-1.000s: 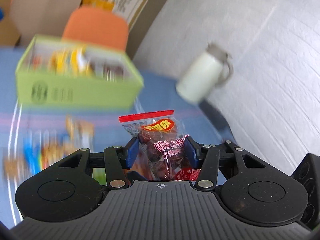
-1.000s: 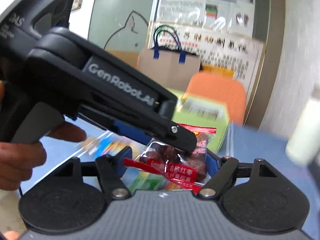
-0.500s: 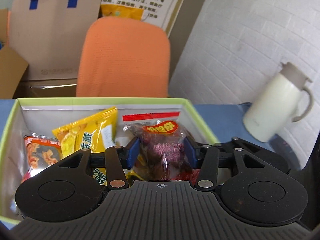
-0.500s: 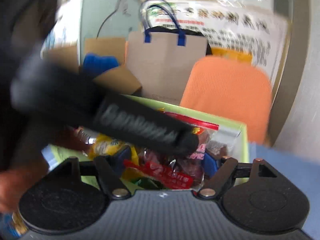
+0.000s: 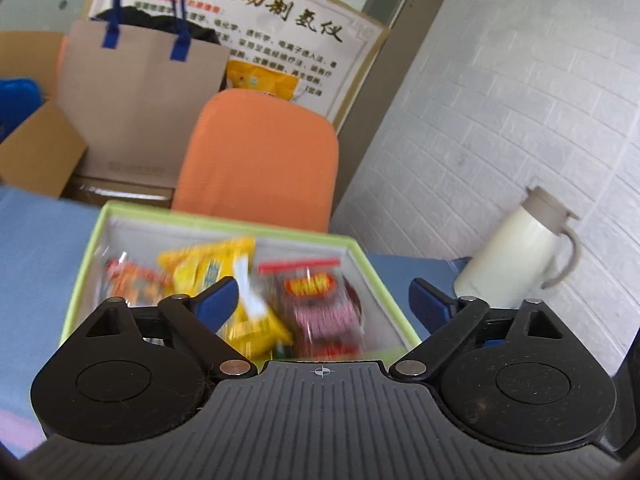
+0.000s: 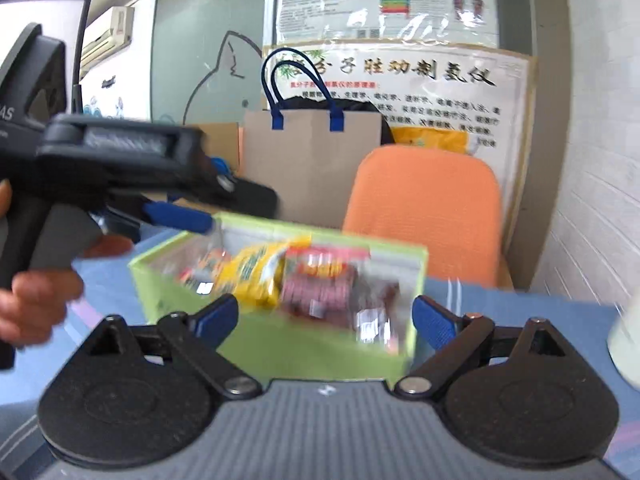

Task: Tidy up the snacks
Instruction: 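Move the left tool to the pile and grasp the clear-wrapped biscuit stick, then lower the biscuit stick into the green box and open the left tool, then return the left tool to the pile and grasp the green-wrapped round bun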

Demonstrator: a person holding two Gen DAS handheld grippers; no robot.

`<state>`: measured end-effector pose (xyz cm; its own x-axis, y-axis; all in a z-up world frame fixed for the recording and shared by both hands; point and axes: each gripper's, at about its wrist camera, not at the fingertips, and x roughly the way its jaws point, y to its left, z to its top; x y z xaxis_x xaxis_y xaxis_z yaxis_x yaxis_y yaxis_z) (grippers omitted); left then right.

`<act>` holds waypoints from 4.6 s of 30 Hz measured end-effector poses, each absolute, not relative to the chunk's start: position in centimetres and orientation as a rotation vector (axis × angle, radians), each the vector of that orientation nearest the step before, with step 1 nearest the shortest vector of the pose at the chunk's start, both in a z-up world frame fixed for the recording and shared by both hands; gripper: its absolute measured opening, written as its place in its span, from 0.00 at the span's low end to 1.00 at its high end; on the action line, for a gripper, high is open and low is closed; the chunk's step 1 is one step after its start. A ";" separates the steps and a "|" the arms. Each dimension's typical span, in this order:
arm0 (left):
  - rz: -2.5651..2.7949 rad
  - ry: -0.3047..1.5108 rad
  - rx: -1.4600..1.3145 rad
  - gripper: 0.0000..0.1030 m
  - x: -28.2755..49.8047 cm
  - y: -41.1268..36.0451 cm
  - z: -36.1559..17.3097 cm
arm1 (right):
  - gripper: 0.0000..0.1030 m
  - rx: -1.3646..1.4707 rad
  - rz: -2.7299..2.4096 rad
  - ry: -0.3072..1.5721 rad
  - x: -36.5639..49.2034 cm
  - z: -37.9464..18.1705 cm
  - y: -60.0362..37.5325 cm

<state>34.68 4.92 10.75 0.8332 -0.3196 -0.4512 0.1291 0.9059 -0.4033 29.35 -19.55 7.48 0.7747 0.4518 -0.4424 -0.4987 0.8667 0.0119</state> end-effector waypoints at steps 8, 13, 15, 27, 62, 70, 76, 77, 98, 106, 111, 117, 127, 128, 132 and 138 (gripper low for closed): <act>-0.201 0.675 -0.476 0.84 23.7 3.4 5.3 | 0.91 -0.049 0.308 0.561 17.9 2.8 -21.1; -0.260 0.778 -0.559 0.82 20.1 2.0 2.7 | 0.91 -0.071 0.233 0.598 14.4 0.7 -21.7; -0.311 0.779 -0.534 0.81 20.1 0.4 3.3 | 0.91 -0.076 0.230 0.600 14.5 0.4 -21.6; -0.484 0.965 -0.362 0.64 26.5 -8.7 3.5 | 0.91 -0.078 0.271 0.606 15.3 -0.1 -23.1; -0.556 0.889 -0.383 0.15 24.8 -6.3 4.7 | 0.59 -0.156 0.288 0.529 15.3 5.1 -19.4; -0.328 0.712 -0.423 0.15 32.9 4.2 10.6 | 0.63 -0.286 0.532 0.405 28.0 9.3 -9.4; -0.187 0.727 -0.460 0.16 41.0 11.3 10.1 | 0.63 -0.240 0.691 0.497 38.5 8.2 -3.8; -0.170 0.742 -0.464 0.16 42.1 12.0 9.5 | 0.63 -0.238 0.705 0.523 39.4 7.5 -2.7; -0.163 0.490 -0.367 0.78 32.5 12.9 11.9 | 1.00 -0.095 0.579 0.483 31.3 9.0 -10.5; -0.190 0.627 -0.475 0.79 23.8 10.5 6.4 | 1.00 0.048 0.508 0.558 21.9 5.3 -15.3; -0.170 0.769 -0.548 0.75 19.7 8.9 1.9 | 1.00 0.002 0.429 0.612 15.5 1.7 -16.8; -0.124 0.815 -0.550 0.71 17.8 8.8 0.9 | 1.00 -0.090 0.538 0.532 12.8 2.1 -14.2; -0.086 0.799 -0.627 0.70 16.9 11.7 1.2 | 1.00 -0.295 0.779 0.595 17.6 0.0 -6.6; -0.078 0.799 -0.631 0.70 16.8 11.9 1.2 | 1.00 -0.291 0.794 0.624 18.0 -0.3 -6.1; -0.081 0.802 -0.637 0.70 16.5 12.7 0.8 | 1.00 -0.332 0.795 0.629 16.5 -0.7 -5.2; -0.114 0.816 -0.627 0.70 16.6 12.5 0.5 | 1.00 -0.263 0.802 0.682 14.5 -0.9 -5.0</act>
